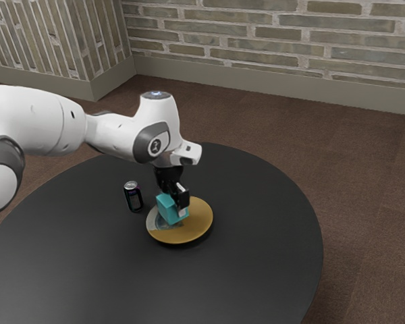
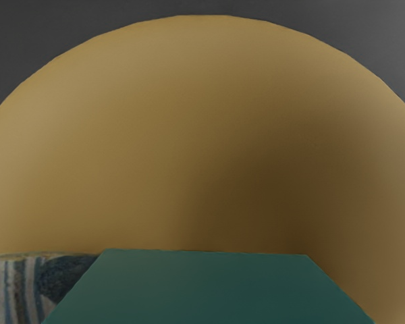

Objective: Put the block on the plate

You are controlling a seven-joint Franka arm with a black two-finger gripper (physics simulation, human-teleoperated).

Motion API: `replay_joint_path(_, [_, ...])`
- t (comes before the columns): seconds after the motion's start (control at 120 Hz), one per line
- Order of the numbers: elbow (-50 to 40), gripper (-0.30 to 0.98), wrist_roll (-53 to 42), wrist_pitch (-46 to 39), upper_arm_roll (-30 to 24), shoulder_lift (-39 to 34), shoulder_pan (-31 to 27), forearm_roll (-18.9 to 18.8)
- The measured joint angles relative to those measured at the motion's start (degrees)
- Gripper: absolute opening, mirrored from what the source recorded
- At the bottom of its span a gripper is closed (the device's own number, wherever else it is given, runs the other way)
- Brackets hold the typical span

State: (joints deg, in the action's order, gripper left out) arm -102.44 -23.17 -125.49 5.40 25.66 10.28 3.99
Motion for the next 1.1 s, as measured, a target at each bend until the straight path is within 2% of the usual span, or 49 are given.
replay_joint_path(0.167, [0.14,0.53,-0.11,0.13,-0.04,0.24,0.08,0.67])
replay_joint_path(0.358, [0.13,0.62,-0.35,1.13,-0.04,-2.01,-0.02,0.87])
replay_joint_path(0.775, [1.67,0.68,-6.03,15.36,0.75,-15.73,-0.71,0.22])
replay_joint_path(1.1, [10.17,0.68,-13.93,23.25,1.3,-17.54,-0.24,-1.02])
